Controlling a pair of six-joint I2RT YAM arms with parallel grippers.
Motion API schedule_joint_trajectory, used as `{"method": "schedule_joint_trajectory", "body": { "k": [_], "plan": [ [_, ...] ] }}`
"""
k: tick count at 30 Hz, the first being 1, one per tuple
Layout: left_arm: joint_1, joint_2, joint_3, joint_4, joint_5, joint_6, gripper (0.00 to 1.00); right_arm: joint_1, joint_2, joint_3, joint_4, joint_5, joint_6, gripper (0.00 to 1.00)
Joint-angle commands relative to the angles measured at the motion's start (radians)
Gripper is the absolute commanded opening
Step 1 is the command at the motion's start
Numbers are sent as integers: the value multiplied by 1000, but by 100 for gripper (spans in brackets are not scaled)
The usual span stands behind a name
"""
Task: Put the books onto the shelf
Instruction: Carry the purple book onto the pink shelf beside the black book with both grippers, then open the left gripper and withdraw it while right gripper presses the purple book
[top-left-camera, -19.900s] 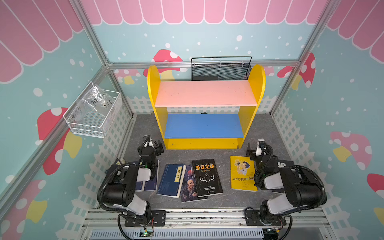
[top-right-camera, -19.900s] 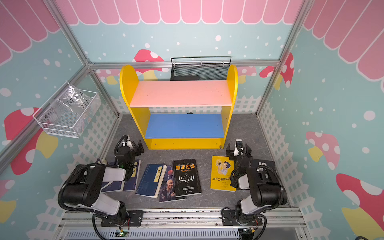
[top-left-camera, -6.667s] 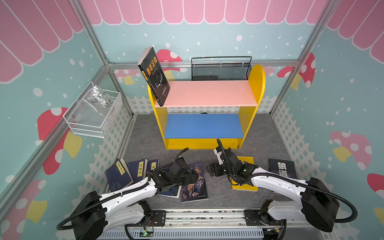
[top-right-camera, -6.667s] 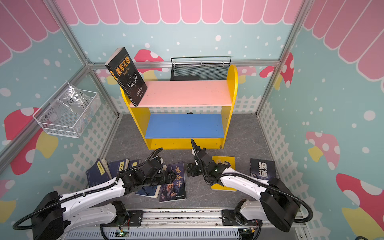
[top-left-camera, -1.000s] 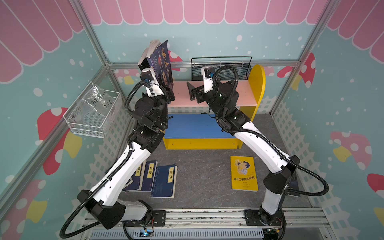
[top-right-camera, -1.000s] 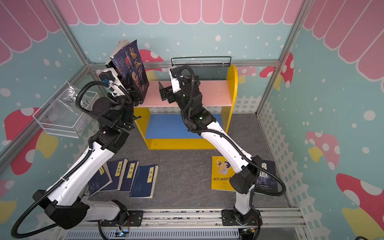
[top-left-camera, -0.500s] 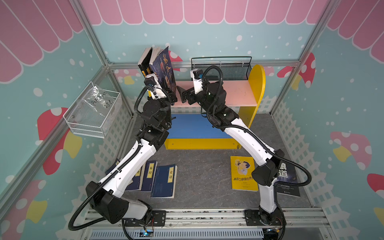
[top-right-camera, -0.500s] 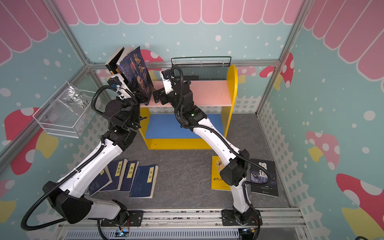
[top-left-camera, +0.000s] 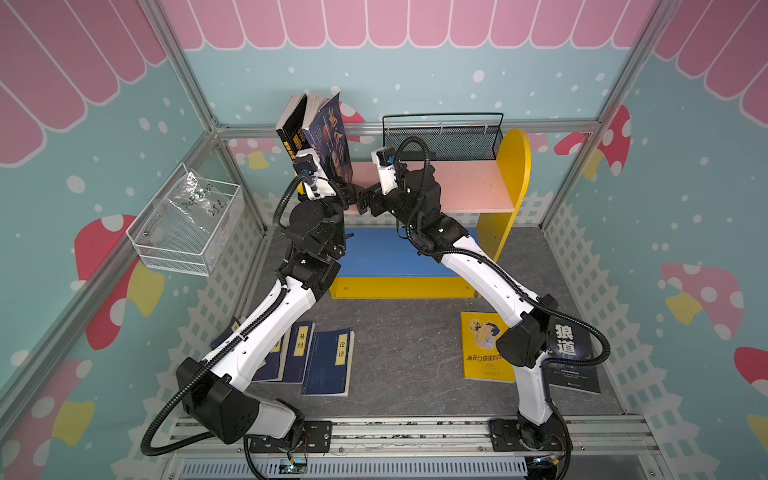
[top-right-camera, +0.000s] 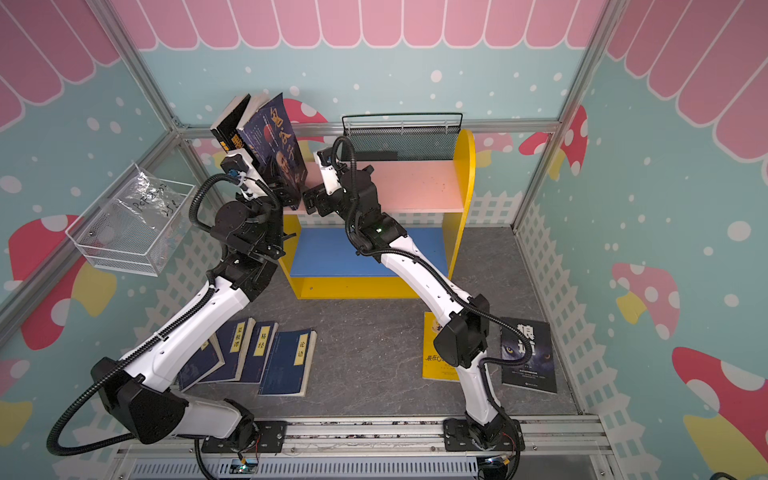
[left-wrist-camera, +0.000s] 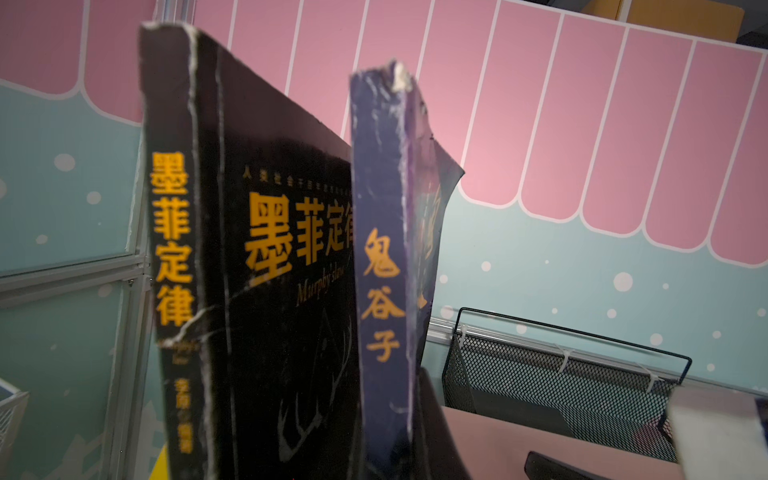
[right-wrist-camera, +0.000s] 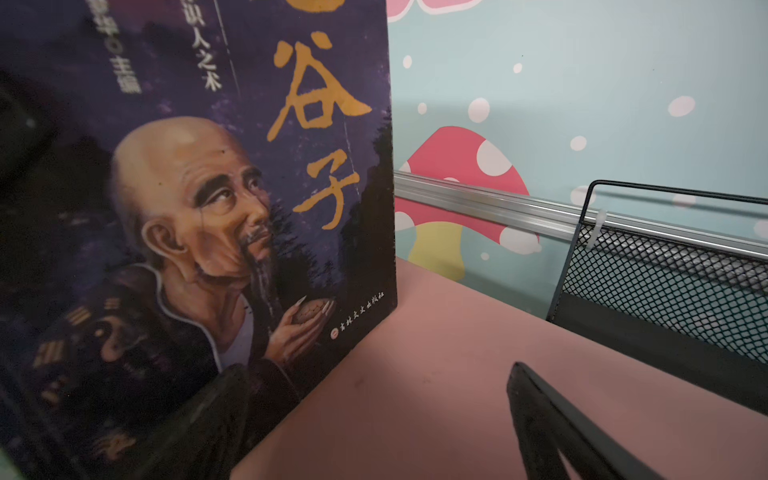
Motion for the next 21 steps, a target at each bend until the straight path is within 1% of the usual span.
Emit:
{"method": "schedule_joint_trajectory", "body": {
  "k": [1, 8, 10, 13, 21],
  "plan": [
    [5, -6, 20, 70, -17, 42, 0, 23, 30, 31, -4, -20, -3, 97],
    [5, -15, 10, 67, -32, 67, 1, 40, 60, 66, 6, -17, -4, 97],
    [5, -13, 12, 62, -34, 74, 9, 40, 67, 71, 6, -20, -1, 98],
    [4, -12, 14, 54, -35, 76, 16, 42, 73, 73, 6, -22, 6, 98],
    [-1, -36, -4, 65, -24, 65, 33, 42, 98, 81, 9, -24, 37, 97]
  ]
}}
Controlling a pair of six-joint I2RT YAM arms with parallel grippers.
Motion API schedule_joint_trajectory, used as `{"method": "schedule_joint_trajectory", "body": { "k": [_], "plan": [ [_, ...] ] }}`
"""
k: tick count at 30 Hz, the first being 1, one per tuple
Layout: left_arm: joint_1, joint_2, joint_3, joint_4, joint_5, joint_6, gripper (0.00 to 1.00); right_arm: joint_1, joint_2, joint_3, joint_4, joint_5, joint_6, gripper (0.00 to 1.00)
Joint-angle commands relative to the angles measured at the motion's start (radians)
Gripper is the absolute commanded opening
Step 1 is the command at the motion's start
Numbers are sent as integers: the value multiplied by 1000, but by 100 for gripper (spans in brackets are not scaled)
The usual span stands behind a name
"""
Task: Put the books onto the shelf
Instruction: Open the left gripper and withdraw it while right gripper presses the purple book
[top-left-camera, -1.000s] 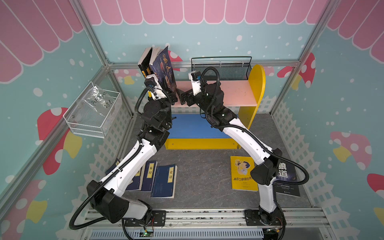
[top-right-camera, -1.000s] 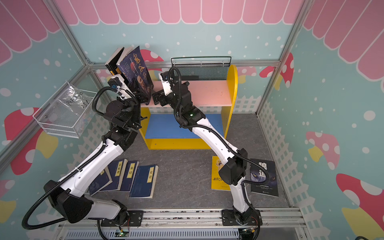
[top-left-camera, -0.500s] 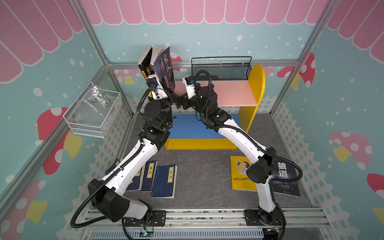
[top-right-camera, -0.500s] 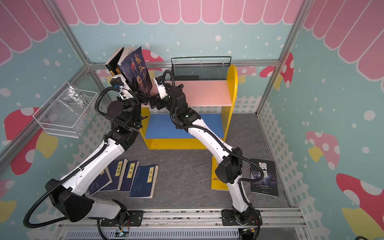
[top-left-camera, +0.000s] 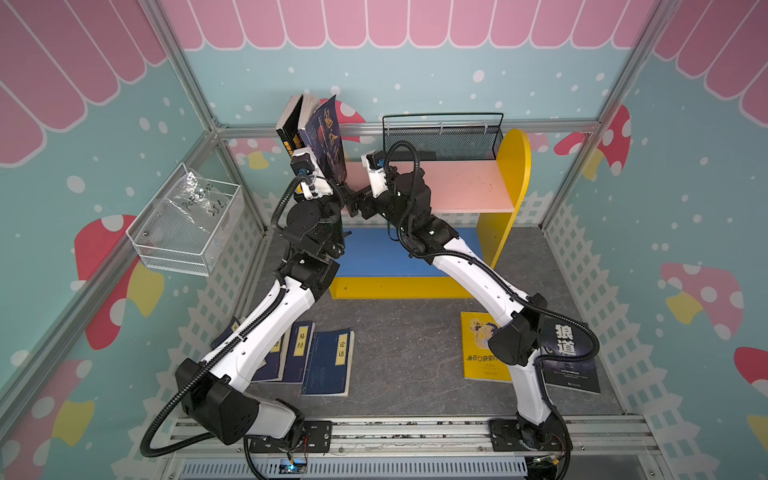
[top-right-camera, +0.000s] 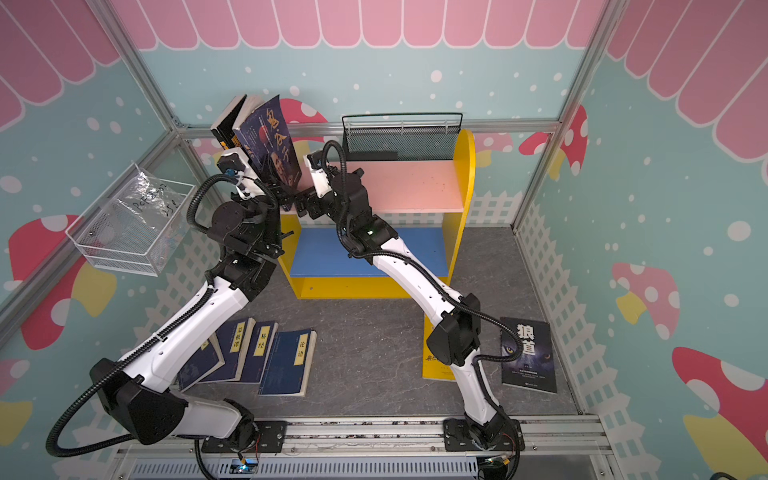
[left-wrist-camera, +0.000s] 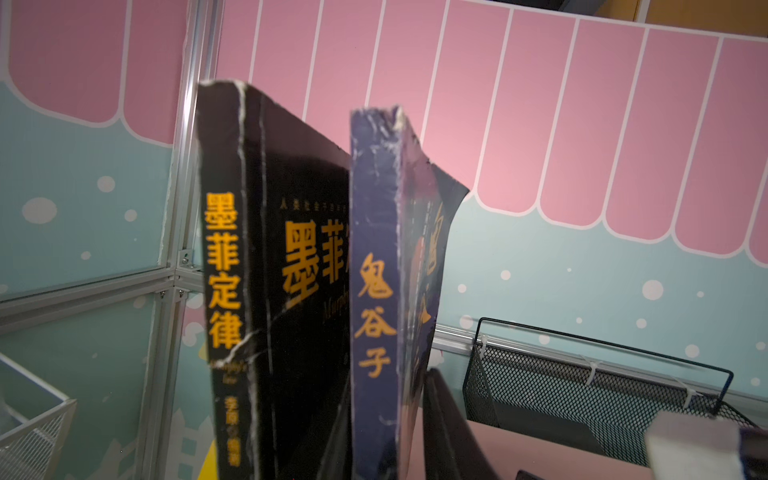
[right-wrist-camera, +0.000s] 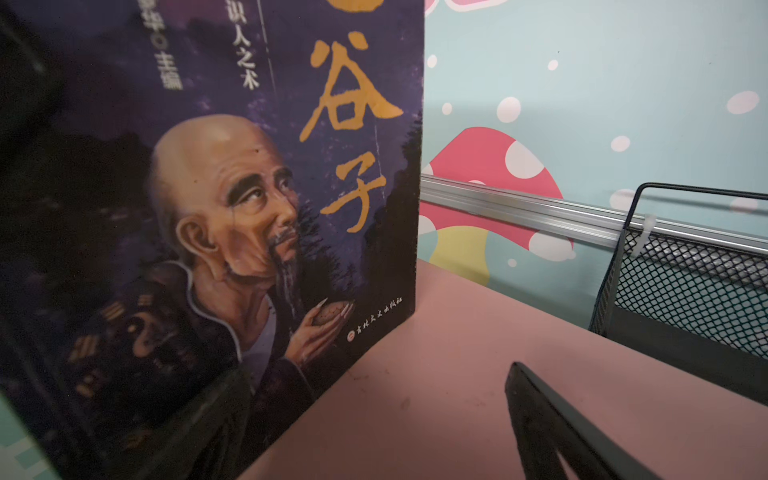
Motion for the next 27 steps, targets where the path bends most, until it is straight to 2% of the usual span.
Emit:
{"method": "schedule_joint_trajectory", "body": {
  "k": [1, 6, 13, 18, 27],
  "plan": [
    [-7, -32, -4, 37, 9, 13, 34, 12, 49, 29, -6, -24, 26, 97],
    [-8, -50, -19, 32, 7, 12, 43, 15, 66, 40, -7, -26, 43, 97],
    [-11, -98, -54, 37, 6, 13, 49, 16, 82, 40, -4, -25, 64, 97],
    [-18, -192, -95, 26, 1, 3, 54, 16, 95, 40, -6, -23, 73, 97],
    [-13, -435, -92, -285, -53, -76, 69, 16, 103, 40, -13, -26, 95, 97]
  ]
}}
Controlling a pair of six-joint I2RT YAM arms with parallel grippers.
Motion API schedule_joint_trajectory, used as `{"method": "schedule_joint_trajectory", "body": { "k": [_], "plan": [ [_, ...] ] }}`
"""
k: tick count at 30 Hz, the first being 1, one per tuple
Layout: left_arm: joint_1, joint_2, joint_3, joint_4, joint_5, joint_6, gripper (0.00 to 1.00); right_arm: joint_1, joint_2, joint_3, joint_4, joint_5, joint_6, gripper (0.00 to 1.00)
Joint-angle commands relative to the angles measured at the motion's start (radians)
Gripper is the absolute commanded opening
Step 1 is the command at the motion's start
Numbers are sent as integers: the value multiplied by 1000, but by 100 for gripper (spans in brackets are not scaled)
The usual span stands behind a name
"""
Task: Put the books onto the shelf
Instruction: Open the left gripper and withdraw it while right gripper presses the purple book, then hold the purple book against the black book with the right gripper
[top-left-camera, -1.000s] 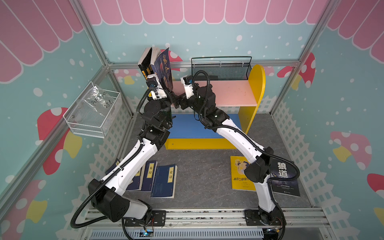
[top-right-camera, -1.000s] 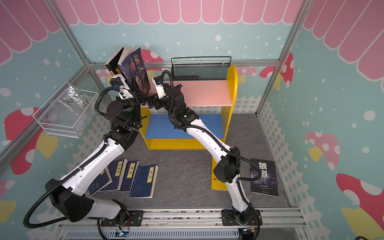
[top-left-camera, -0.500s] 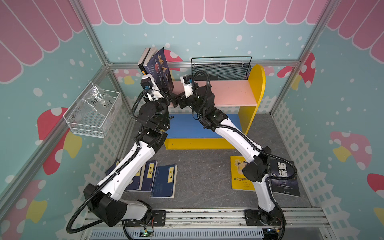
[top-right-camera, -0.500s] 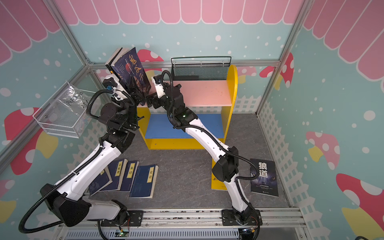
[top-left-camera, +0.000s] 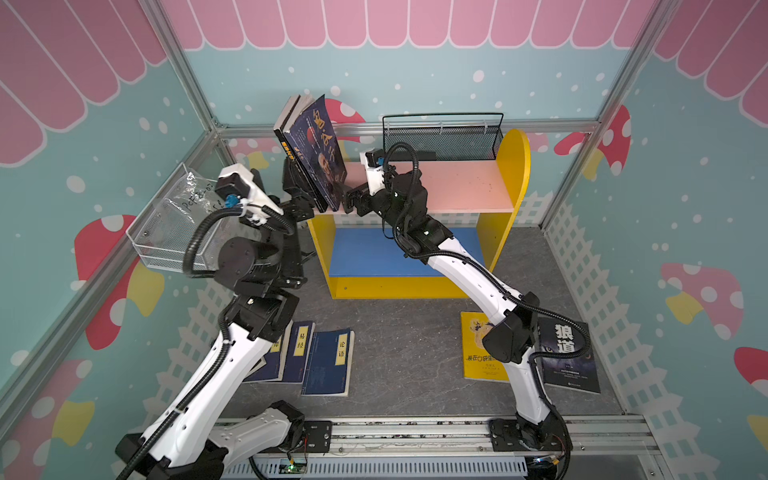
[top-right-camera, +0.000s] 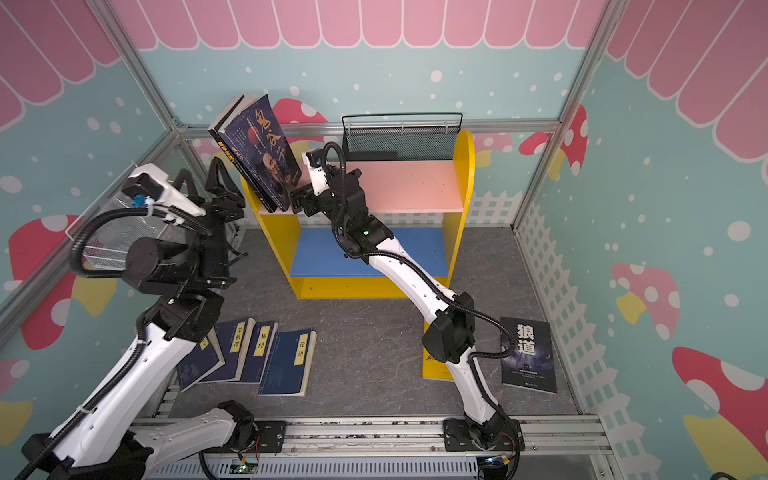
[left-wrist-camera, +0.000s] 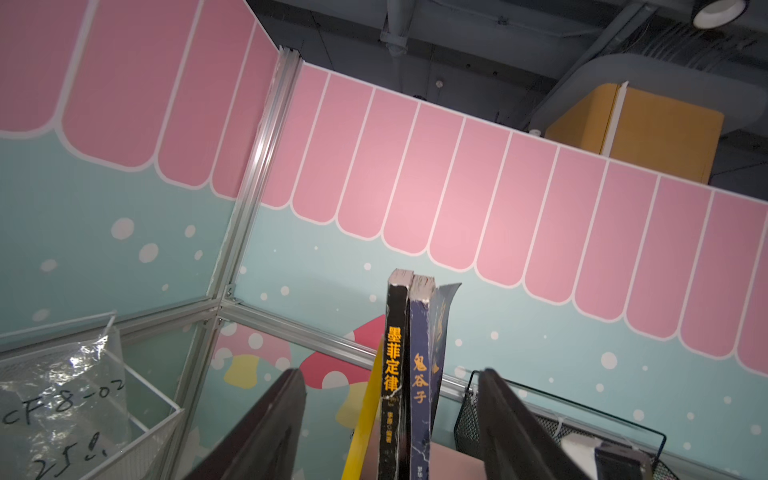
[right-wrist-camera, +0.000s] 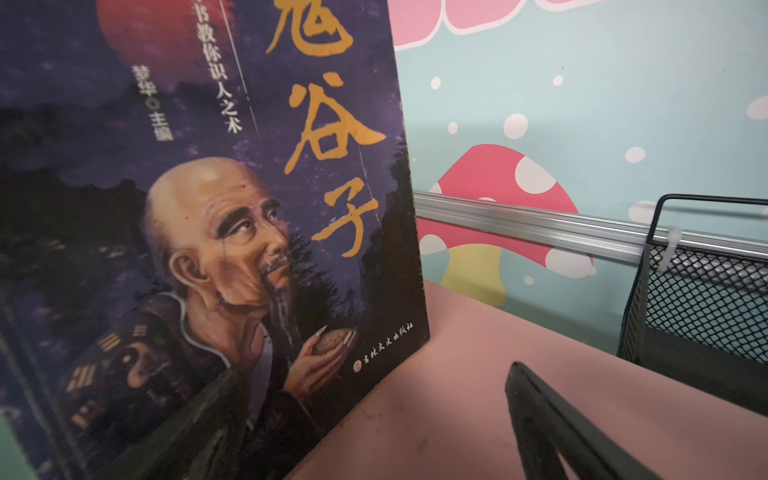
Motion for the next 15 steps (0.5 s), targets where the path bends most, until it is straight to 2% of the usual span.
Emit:
{"method": "schedule_joint_trajectory", "body": {
  "k": [1, 6, 15],
  "plan": [
    [1, -76, 3, -166, -38, -40, 70, 12, 55, -2, -74, -17, 48, 97],
    [2, -147, -40, -227, -40, -77, 71, 12, 56, -2, -74, -25, 61, 96],
    [2, -161, -69, -275, -52, -108, 71, 16, 69, -1, -67, -58, 91, 96]
  ]
}}
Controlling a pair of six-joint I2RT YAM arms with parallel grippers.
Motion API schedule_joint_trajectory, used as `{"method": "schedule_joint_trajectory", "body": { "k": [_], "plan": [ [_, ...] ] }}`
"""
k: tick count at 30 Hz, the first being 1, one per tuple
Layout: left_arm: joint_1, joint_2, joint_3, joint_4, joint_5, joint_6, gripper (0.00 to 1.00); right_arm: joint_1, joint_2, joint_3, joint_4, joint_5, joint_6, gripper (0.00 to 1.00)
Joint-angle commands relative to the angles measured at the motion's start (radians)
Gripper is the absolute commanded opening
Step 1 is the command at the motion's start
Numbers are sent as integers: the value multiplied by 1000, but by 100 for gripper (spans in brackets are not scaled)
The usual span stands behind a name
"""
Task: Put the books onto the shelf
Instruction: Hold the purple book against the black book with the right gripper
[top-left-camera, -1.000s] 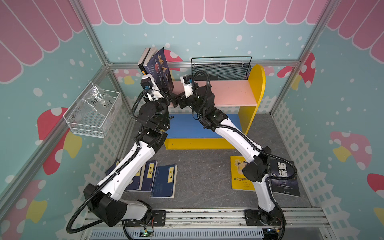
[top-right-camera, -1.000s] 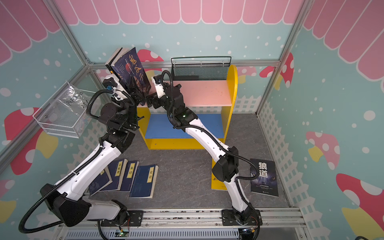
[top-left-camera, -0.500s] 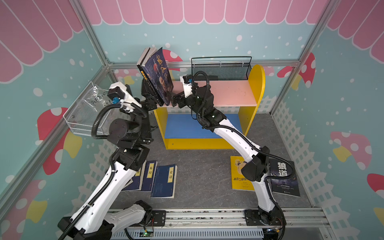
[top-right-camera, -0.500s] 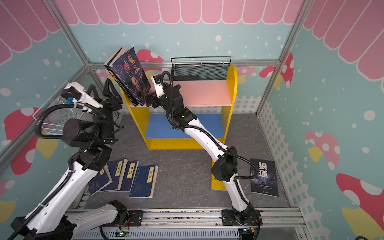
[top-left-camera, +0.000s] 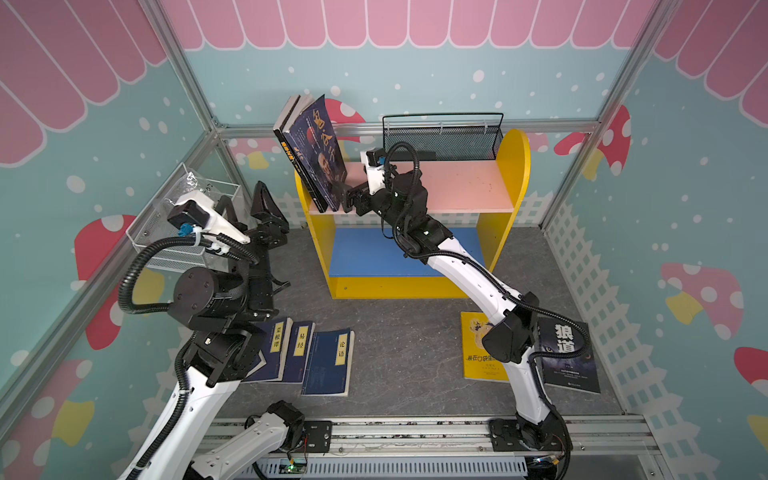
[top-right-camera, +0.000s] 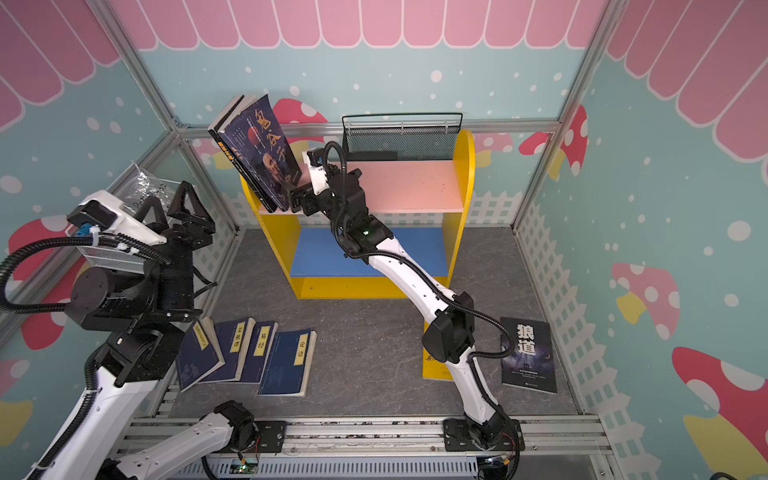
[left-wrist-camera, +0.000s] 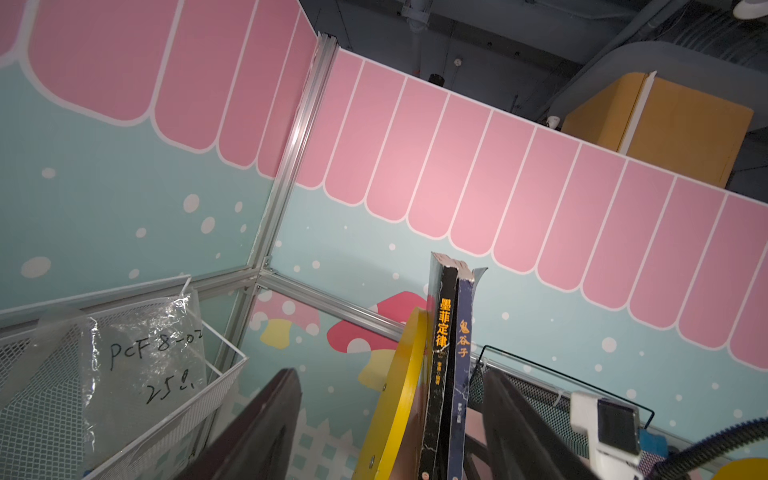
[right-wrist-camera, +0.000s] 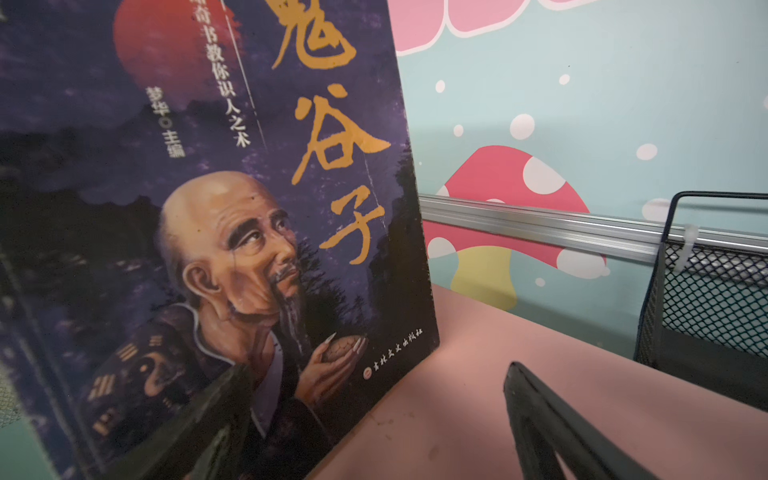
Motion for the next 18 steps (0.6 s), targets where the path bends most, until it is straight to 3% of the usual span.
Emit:
{"method": "schedule_joint_trajectory", "body": {
  "k": [1, 12, 18],
  "plan": [
    [2, -8, -16, -49, -13, -25, 71, 17, 66, -6, -78, -40, 58, 96],
    [1, -15, -29, -81, -6, -46, 72, 23, 77, -5, -63, -82, 111, 94],
    [1, -38, -49, -90, -7, -56, 72, 24, 18, -9, -170, 75, 1, 92]
  ]
}}
